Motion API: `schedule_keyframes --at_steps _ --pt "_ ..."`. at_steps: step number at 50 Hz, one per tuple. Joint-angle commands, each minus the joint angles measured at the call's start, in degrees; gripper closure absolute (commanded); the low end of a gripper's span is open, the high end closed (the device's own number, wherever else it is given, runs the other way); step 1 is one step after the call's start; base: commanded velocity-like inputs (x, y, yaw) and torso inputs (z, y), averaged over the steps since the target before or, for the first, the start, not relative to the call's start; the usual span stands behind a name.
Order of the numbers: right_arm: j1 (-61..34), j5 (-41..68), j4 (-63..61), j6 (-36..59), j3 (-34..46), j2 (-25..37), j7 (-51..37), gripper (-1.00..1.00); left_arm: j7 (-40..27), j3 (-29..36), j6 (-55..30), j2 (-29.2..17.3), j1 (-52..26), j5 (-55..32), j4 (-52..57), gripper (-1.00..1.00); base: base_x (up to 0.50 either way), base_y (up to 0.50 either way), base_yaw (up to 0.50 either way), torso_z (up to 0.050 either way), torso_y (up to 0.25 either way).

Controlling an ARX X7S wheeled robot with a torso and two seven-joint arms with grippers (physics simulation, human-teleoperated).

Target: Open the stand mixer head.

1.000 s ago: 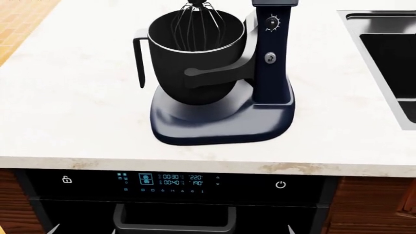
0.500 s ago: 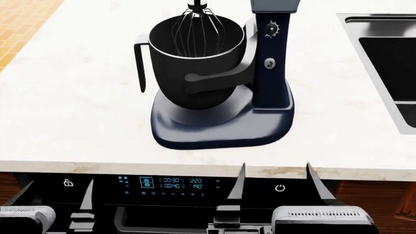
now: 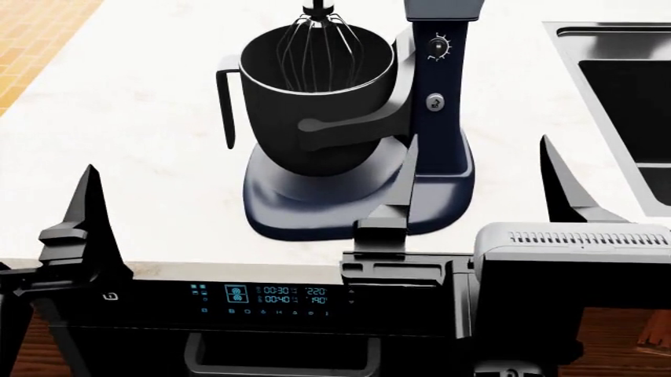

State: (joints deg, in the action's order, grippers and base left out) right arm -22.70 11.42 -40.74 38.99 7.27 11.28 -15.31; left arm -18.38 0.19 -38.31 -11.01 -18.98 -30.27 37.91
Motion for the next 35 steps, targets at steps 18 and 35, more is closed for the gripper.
schedule_keyframes --at_steps 18,35 --pt "2.0 3.9 -1.9 0.0 -1.5 0.0 -0.3 -1.0 -1.6 -1.2 -0.8 -0.5 -1.2 -2.7 0.6 -1.0 0.35 0.0 0.0 0.0 0.0" --pt "-0.9 0.7 4.4 -1.6 1.8 1.6 -0.7 1.0 -2.2 -1.1 -0.6 -0.9 -0.8 -3.6 1.1 -1.0 0.0 0.0 0.0 0.0 0.0"
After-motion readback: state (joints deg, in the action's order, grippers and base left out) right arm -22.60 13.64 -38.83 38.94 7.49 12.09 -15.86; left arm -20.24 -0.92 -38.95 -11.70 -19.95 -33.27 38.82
